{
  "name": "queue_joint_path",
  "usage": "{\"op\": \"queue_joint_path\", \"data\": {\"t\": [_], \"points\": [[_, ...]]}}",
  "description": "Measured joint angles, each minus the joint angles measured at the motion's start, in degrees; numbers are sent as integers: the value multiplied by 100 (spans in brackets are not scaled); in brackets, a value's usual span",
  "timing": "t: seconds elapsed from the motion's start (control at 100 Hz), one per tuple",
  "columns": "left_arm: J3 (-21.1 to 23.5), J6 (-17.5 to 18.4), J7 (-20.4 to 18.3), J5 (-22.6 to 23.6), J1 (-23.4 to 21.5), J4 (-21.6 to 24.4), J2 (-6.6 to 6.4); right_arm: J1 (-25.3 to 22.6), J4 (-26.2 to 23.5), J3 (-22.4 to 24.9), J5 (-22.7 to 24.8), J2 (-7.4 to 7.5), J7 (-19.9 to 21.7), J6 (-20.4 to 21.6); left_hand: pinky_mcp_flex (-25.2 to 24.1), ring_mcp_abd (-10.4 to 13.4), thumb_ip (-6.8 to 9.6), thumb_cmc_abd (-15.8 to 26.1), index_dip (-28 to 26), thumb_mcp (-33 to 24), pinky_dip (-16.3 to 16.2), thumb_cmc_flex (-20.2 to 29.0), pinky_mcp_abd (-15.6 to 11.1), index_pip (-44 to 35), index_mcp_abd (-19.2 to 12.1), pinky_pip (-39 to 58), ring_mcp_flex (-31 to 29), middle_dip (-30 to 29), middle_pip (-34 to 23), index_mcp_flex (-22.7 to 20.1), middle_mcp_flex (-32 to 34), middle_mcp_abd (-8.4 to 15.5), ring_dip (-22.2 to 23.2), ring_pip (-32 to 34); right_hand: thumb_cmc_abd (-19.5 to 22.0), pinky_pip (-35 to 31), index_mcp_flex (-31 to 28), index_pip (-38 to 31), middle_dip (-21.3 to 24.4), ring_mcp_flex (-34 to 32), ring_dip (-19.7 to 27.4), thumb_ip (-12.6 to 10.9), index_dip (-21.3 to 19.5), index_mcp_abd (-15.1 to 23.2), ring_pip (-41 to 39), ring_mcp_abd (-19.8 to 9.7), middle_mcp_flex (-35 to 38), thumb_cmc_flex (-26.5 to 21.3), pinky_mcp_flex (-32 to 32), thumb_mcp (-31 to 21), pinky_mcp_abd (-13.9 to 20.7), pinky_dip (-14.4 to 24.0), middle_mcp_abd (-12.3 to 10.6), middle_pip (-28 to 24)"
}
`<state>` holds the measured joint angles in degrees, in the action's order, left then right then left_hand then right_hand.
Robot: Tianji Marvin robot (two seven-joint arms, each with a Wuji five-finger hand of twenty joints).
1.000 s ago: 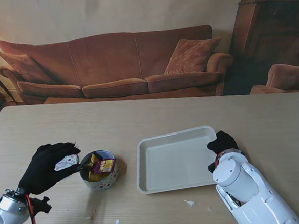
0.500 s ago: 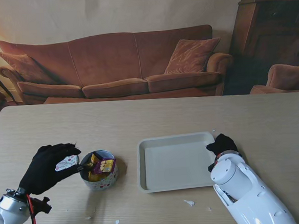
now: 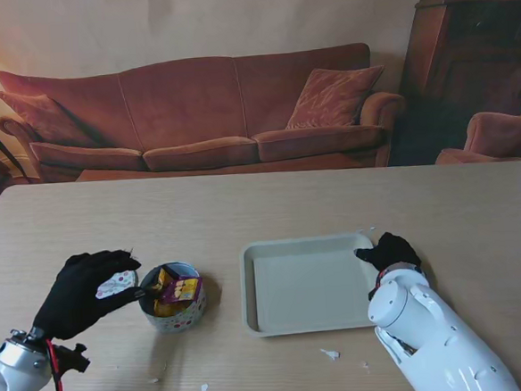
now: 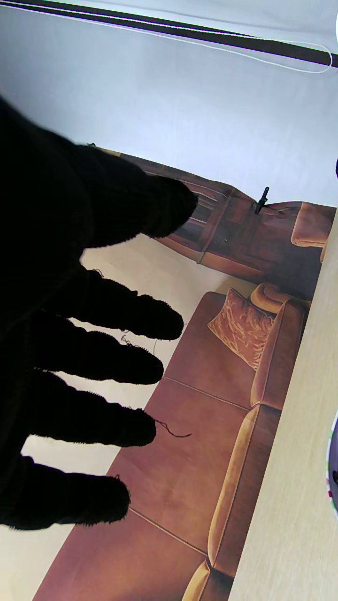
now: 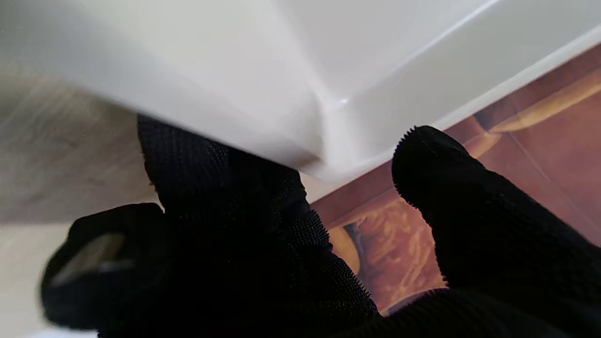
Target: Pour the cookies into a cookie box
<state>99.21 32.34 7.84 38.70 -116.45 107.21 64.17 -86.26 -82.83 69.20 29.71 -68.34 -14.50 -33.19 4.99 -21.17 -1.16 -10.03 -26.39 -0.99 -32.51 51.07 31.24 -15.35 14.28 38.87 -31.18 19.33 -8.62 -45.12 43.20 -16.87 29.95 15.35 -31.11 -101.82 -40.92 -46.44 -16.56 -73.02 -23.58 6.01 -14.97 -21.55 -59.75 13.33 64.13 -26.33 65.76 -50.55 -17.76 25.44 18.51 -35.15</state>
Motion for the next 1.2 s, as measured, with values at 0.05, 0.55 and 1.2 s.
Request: {"op": "queue_joint_path", "data": {"t": [0.05,0.55,1.2], "points": [[2,0,1,0,0,-2,0,0,-30,-15,400,39,212,-7,0,0,0,0,0,0,0,0,0,0,0,0,0,0,0,0,0,0,0,0,119,364,212,221,85,23,682,0,35,61,1071,92,-224,82,-146,125,-139,-490,23,332],[70,59,-90,-83,16,-42,1,-510,-760,271,1568,287,119,1036,-9,0,0,0,0,0,0,0,2,0,1,0,0,0,0,14,0,0,0,0,817,3167,1178,505,220,3053,1270,-18,183,843,4282,158,-2706,643,-3462,1221,-381,-1104,-219,1146],[116,135,-267,86,226,-263,-29,-1730,-2240,70,2052,294,-1866,3337,-314,155,0,-19,87,0,127,-10,-72,387,132,-546,435,-5,245,721,-704,18,-140,-369,831,4873,987,1160,132,4079,1068,-18,-1115,1158,4247,-282,-3166,534,-5147,752,157,-760,-561,905]]}}
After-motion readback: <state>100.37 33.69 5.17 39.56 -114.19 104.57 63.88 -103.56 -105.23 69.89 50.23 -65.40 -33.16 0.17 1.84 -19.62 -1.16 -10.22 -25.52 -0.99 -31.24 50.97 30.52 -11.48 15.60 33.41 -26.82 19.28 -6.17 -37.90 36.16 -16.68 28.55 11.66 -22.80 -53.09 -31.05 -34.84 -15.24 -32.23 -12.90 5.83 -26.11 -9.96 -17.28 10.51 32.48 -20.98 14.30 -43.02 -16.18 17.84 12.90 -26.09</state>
